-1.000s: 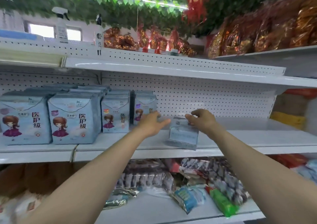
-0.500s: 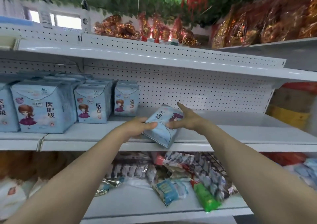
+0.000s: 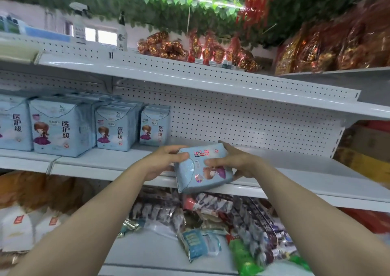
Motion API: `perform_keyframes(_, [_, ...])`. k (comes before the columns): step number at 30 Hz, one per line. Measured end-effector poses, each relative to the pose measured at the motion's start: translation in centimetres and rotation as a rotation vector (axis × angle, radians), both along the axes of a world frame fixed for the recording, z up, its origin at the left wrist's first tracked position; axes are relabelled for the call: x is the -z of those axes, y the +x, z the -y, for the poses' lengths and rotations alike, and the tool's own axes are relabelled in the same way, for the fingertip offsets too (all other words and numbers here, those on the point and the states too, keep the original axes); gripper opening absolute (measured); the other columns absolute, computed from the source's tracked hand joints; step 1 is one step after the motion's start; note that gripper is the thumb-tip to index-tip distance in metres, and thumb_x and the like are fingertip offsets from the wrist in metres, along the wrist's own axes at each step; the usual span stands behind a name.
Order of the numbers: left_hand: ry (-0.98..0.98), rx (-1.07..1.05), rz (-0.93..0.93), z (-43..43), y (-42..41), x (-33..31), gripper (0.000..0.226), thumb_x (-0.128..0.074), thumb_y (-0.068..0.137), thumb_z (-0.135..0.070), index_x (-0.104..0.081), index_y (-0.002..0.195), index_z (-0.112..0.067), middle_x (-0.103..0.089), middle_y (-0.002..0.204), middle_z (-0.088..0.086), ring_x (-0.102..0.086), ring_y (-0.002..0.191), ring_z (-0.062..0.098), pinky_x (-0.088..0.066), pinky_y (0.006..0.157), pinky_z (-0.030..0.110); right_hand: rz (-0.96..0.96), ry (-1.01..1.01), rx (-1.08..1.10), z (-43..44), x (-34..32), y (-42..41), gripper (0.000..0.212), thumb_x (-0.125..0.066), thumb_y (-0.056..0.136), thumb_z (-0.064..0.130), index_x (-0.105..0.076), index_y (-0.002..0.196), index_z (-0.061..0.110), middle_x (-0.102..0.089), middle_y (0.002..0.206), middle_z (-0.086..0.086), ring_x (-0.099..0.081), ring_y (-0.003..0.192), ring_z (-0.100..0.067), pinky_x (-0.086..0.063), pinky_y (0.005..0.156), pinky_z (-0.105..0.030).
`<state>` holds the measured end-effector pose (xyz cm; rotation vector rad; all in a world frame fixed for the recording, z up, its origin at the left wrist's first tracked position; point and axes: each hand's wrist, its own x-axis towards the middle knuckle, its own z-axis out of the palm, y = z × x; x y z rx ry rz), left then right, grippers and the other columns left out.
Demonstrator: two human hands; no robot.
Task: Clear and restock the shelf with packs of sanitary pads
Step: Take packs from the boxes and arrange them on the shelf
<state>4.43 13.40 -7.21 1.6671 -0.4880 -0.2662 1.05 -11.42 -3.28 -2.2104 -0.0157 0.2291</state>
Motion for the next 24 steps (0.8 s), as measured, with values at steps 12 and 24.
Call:
perform_keyframes(12, [0.169,-0.192,0.107,-1.3,-0.6,-6.4,0.031,-0.074,0.087,-0.038,-0.068,0.110,-0.019,-0.074,0.108,0.002,-0.070,0.096,0.017,-0.056,0.092,0.033,-0.003,0.673,-0.016,-2.8,2.9,-1.0,0.047,-0.082,0.080,0.034,-0.067,0.118,0.012,-0.077,0.100,-0.008,-0.073,0.096,-0.025,-0.061,0.083,-0.044])
perform_keyframes(24, [0.688,-0.300,0.351,-9.0,4.6,-12.1,0.065,-0.090,0.071,-0.032,-0.061,0.128,-0.021,-0.065,0.120,-0.004,-0.060,0.115,0.020,-0.044,0.102,0.036,0.145,0.527,0.061,-10.4,3.3,3.4,0.087,-0.091,0.067,0.047,-0.045,0.137,0.022,-0.069,0.119,-0.001,-0.068,0.107,-0.015,-0.056,0.091,-0.035])
